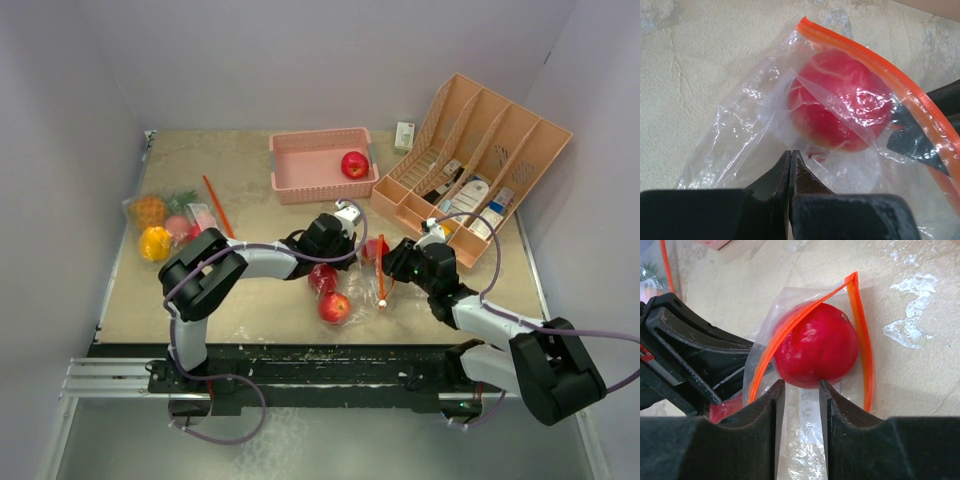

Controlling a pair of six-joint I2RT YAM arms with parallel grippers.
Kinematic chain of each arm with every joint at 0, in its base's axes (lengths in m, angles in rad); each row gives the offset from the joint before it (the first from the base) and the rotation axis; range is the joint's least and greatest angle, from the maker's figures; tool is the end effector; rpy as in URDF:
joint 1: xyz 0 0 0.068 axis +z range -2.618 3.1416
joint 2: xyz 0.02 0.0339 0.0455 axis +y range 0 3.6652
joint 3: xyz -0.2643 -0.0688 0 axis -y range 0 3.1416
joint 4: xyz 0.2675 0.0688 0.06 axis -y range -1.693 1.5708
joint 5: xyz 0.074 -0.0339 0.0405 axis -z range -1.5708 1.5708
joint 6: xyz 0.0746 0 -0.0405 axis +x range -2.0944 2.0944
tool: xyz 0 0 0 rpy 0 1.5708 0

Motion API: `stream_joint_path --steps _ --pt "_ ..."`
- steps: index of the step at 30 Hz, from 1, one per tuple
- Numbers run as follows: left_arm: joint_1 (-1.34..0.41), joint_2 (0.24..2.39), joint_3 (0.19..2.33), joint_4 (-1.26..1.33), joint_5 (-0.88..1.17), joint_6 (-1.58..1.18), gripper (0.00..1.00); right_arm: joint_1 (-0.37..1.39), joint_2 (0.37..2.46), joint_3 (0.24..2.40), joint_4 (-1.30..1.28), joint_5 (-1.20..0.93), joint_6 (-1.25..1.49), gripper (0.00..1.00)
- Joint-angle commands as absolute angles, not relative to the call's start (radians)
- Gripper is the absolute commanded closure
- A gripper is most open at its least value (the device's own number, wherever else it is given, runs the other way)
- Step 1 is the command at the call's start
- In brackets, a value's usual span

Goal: Open the zip-top bag and remove the fake food
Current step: Pick up the fake fruit from the zipper food storage bag.

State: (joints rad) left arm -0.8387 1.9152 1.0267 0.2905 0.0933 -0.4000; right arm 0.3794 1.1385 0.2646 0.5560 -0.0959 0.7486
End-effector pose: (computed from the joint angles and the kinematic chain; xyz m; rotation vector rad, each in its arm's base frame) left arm 0.2936 -0.3371 0.1090 0.5512 2.2136 -0.7867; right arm 0.2461 0.1058 0.1405 0.2957 1.9583 0.8460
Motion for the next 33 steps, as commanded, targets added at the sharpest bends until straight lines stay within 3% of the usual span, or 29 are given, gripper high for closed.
stream_joint_path --steps 1,5,18,26,33 --pt "-0.837 1.934 1.061 0.311 0.122 -0.388 1.00 0.380 1.142 0.306 0.581 -0.049 0.713 0.58" --pt "-0.837 1.940 1.064 0.315 0.135 -0.392 1.00 0.380 1.212 0.349 0.580 -0.041 0.673 0.42" --pt "-0.837 1.942 1.048 0.339 0.159 -0.400 1.00 0.380 1.398 0.464 0.593 -0.032 0.600 0.16" --pt "-0.835 1.919 1.039 0.332 0.146 -0.392 1.00 0.380 1.448 0.462 0.602 -0.023 0.593 0.21" --pt "-0.825 1.907 1.023 0.346 0.166 -0.412 1.00 0.380 1.351 0.454 0.543 -0.034 0.596 0.44"
